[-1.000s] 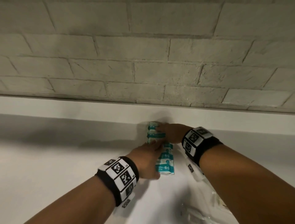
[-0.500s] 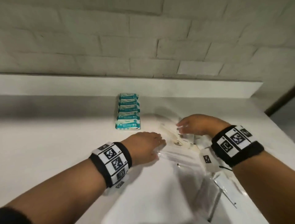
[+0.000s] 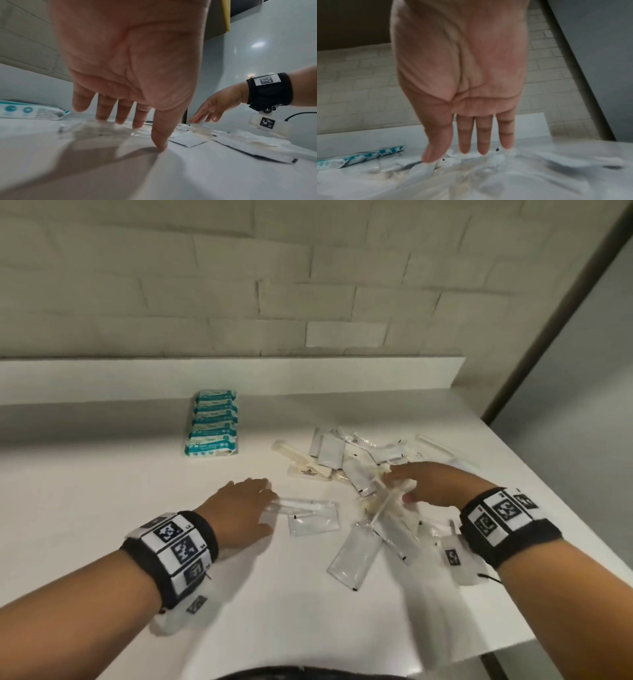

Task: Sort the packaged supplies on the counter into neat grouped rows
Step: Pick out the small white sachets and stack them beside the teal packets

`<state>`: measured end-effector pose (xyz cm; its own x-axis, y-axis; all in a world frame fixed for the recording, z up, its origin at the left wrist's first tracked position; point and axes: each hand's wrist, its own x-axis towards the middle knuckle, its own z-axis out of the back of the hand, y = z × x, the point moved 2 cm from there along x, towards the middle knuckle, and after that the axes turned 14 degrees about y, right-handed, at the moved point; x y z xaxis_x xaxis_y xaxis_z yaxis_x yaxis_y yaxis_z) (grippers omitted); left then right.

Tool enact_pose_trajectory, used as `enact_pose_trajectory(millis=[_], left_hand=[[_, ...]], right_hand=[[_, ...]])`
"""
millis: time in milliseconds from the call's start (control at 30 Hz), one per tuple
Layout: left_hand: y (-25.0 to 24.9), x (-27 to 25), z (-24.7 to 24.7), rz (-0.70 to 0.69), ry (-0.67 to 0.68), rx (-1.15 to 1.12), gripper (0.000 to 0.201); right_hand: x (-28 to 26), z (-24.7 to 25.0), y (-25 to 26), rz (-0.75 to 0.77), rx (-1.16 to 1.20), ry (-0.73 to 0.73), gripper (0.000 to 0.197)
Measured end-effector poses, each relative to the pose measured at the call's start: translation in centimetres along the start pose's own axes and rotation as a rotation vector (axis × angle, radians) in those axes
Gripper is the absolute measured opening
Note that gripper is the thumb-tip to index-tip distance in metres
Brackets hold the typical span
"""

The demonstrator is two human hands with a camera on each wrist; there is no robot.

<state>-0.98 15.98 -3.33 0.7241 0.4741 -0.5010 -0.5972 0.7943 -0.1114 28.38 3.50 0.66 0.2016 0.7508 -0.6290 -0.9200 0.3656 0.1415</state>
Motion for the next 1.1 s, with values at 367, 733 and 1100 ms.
enact_pose_trajectory(millis=[367,733,1100], left_hand=[[-8.6,2.8,0.8,0.062,-0.079,-0.066,0.027],[-14.9,2.8,-0.4,0.309,0.020,-0.241,0.068],[-11.9,3.9,3.6,0.387,0.005,-0.322,0.036]], right_hand=[[0.6,-0.6,-2.1,0.096,-0.024,-0.001,0.039],[1.6,-2.3,0.2,0.357,-0.297,0.012,0.047],[6.2,0.8,-0.2,0.480,-0.364,0.063,0.046]])
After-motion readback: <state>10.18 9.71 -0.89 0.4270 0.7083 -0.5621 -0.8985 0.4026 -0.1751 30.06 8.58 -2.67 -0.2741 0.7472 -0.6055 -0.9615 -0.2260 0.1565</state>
